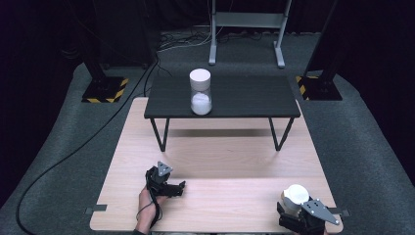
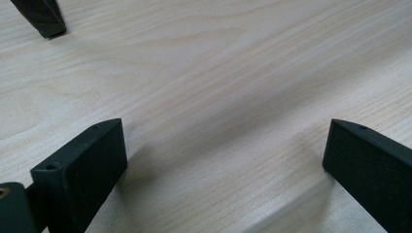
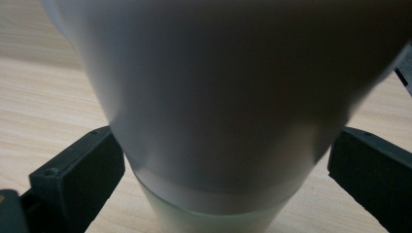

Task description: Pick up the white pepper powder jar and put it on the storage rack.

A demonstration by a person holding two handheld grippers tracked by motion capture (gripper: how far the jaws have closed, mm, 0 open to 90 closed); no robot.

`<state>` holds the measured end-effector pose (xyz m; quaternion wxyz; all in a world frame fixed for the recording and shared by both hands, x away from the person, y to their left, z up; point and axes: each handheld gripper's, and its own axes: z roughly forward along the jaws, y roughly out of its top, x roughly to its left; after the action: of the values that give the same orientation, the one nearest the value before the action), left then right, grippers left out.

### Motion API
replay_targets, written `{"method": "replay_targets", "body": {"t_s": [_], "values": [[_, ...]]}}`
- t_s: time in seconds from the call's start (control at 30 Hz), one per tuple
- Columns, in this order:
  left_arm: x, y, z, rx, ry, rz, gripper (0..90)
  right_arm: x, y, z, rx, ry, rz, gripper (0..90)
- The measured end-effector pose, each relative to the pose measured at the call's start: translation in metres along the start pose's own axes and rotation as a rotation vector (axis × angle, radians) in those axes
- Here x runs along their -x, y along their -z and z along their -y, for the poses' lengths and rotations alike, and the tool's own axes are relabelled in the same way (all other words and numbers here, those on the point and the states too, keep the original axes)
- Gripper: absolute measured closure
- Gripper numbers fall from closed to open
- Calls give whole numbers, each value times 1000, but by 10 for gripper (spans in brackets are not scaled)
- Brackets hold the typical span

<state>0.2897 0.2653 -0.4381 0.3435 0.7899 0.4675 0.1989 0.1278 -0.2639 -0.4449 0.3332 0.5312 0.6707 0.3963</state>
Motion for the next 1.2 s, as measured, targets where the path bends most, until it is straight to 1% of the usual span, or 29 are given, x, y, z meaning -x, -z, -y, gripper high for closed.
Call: {"method": "replay_targets", "body": {"t_s": [0.1, 0.17, 0.2, 0.23, 0.27, 0.3, 0.33, 0.37, 0.4, 0.43, 0.47, 0.53, 0.7, 1.0, 1.2], "values": [[0, 0, 0, 0, 1, -1, 21, 0, -4, 0, -16, -1, -1, 0], [0, 0, 0, 0, 1, -1, 21, -3, -7, 0, -28, -6, 24, 0], [0, 0, 0, 0, 1, -1, 21, -2, -9, 0, -39, -7, 19, 0], [0, 0, 0, 0, 1, -1, 21, -4, -10, 3, -34, -11, 38, 15], [0, 0, 0, 0, 1, -1, 21, -4, -11, 4, -38, -14, 39, 73], [0, 0, 0, 0, 1, -1, 21, -2, -12, 4, -44, -13, 32, 94], [0, 0, 0, 0, 1, -1, 21, -1, -12, 8, -39, -17, 23, 132], [0, 0, 0, 0, 1, -1, 21, 4, -12, 11, -29, -20, -13, 204], [0, 0, 0, 0, 1, -1, 21, 8, -12, 11, -29, -27, -35, 226], [0, 0, 0, 0, 1, -1, 20, 6, -11, 12, -27, -21, -31, 265], [0, 0, 0, 0, 1, -1, 21, 6, -11, 12, -22, -14, -39, 293], [0, 0, 0, 0, 1, -1, 21, 2, -11, 13, -16, 3, -23, 299], [0, 0, 0, 0, 1, -1, 21, 0, -11, 16, -4, 4, -15, 301], [0, 0, 0, 0, 1, -1, 21, 2, -11, 11, -22, 10, -26, 301], [1, 1, 1, 1, 6, -5, 22, 6, -11, 10, -19, -11, -37, 302]]}}
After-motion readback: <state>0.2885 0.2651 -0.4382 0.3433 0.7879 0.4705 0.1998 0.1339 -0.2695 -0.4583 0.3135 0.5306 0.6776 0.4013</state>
